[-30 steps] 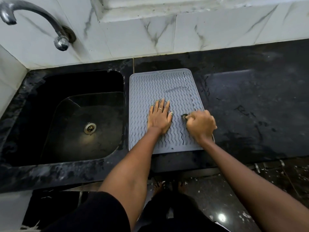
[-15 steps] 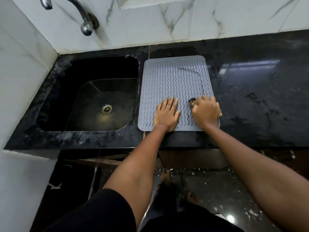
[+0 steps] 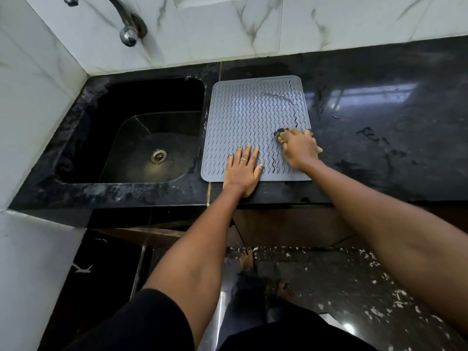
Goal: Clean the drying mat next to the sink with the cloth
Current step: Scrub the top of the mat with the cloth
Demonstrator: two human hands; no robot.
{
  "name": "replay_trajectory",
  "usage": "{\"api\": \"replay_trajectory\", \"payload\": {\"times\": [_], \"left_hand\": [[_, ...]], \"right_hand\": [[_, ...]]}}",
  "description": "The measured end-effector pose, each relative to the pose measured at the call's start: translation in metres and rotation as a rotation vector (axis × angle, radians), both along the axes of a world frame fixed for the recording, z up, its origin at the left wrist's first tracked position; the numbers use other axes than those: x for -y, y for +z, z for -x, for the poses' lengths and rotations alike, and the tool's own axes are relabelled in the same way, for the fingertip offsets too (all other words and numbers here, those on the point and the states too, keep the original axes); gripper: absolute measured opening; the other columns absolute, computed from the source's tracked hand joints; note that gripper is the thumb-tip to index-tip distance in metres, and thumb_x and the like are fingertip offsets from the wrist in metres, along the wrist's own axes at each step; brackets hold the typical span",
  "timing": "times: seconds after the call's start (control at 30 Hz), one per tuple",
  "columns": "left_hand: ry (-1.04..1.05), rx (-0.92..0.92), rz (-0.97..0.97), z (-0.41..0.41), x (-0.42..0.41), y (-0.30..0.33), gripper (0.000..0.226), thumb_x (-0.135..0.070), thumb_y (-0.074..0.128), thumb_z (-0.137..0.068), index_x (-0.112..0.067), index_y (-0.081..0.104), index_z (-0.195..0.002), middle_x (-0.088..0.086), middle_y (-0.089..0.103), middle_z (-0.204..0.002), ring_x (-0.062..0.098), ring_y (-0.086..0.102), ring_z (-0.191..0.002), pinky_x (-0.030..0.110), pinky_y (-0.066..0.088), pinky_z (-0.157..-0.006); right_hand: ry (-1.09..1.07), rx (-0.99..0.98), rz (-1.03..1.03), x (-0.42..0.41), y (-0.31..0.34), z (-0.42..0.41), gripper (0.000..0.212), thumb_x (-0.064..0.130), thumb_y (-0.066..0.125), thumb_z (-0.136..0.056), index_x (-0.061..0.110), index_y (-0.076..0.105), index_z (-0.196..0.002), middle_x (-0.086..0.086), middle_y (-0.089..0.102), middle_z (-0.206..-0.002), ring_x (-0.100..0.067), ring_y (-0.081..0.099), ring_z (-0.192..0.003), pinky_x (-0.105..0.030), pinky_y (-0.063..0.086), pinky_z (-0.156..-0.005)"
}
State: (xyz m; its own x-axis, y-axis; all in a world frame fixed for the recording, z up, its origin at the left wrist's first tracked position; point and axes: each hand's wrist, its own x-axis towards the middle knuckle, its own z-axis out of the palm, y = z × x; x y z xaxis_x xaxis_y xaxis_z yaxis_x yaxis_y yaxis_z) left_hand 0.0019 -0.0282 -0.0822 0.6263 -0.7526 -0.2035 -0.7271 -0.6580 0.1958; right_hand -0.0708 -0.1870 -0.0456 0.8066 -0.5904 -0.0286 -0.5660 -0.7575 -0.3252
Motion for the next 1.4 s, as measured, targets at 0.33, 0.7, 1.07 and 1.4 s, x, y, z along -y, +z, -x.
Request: {"api": "replay_trajectory", "payload": {"times": [0.33,0.7,1.07,1.4], "left_hand": [[0.1,0.087,0.093,0.015,0.008,0.0,0.056,-0.039,0.024,-0.102,-0.023,0.01,-0.154,0.002,0.009,-0.162,0.025,0.004,-0.149,0.042,0.006,-0.12],[0.217,0.167,0.333,-0.037,0.048,0.021,0.031,-0.032,0.038,-0.099,-0.019,0.053,-0.123,0.003,0.055,-0.123,0.021,0.047,-0.113,0.034,0.034,-0.092],[0.109,0.068,0.34,-0.135,0.106,0.019,0.035,-0.029,0.042,-0.097,-0.018,0.051,-0.13,0.002,0.048,-0.139,0.021,0.04,-0.127,0.035,0.029,-0.103],[0.002,0.051,0.334,-0.189,0.147,0.004,0.039,-0.03,0.046,-0.095,-0.019,0.049,-0.133,0.003,0.045,-0.142,0.021,0.038,-0.132,0.038,0.028,-0.108]], "right_hand": [[0.007,0.289,0.157,-0.058,-0.007,0.071,0.032,0.018,0.041,-0.074,0.009,0.071,-0.067,-0.005,0.067,-0.069,-0.026,0.057,-0.063,-0.031,0.043,-0.057],[-0.219,0.52,-0.21,0.015,0.034,-0.051,0.033,0.009,0.045,-0.09,0.012,0.06,-0.119,-0.005,0.056,-0.122,-0.024,0.047,-0.11,-0.036,0.041,-0.092],[-0.095,0.212,0.033,0.046,-0.019,-0.107,0.025,0.021,0.05,-0.09,0.017,0.063,-0.112,-0.007,0.056,-0.119,-0.032,0.042,-0.111,-0.042,0.031,-0.089],[-0.172,0.189,0.068,0.117,-0.02,-0.181,0.023,0.013,0.049,-0.092,0.012,0.06,-0.112,-0.011,0.052,-0.122,-0.035,0.038,-0.116,-0.047,0.033,-0.088]]}}
